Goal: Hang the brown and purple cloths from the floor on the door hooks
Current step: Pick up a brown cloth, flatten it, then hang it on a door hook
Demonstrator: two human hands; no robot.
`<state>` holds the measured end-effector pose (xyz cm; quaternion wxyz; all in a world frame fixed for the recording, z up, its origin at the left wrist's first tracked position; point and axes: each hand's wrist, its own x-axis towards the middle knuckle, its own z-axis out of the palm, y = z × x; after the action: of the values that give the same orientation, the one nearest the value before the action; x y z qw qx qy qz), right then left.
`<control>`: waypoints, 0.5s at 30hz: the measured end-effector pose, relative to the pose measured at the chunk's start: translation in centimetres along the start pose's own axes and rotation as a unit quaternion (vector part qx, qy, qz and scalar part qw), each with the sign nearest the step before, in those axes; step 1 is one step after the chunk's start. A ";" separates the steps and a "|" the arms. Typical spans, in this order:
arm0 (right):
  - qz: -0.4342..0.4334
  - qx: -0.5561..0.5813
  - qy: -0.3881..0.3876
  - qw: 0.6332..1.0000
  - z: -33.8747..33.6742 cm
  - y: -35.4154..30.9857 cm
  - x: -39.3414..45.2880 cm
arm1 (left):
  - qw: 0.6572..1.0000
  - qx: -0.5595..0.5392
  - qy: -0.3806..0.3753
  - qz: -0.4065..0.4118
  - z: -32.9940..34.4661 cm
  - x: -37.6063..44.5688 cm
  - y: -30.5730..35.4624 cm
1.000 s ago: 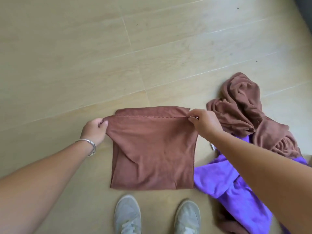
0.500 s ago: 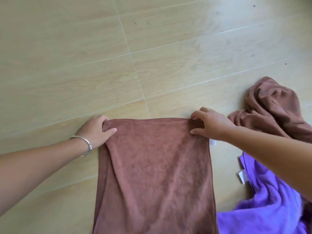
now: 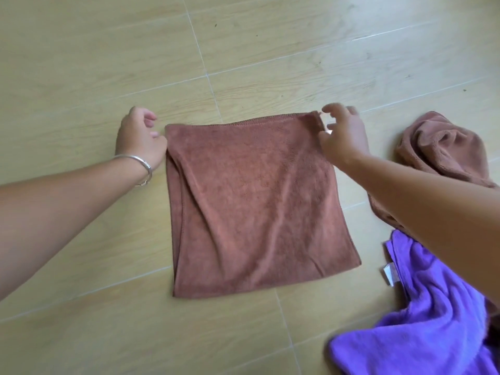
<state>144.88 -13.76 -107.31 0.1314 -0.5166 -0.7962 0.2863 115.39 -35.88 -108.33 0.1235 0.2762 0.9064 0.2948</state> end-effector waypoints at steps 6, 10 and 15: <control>-0.383 -0.156 -0.118 0.903 -1.3 2.7 -8.6 | 0.941 0.131 -0.183 0.252 -1.6 -9.9 -0.8; -0.483 -0.201 -0.240 0.818 -2.7 7.7 -13.8 | 0.924 0.178 -0.294 0.165 -2.2 -15.9 -3.8; -0.526 -0.232 -0.297 0.762 -3.4 10.6 -15.6 | 0.909 0.170 -0.365 0.110 -2.4 -19.4 -5.8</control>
<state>161.28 -23.51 -109.50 -0.1060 0.0795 -0.9842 0.1176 127.78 -52.02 -108.70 0.3634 0.4795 0.7983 0.0266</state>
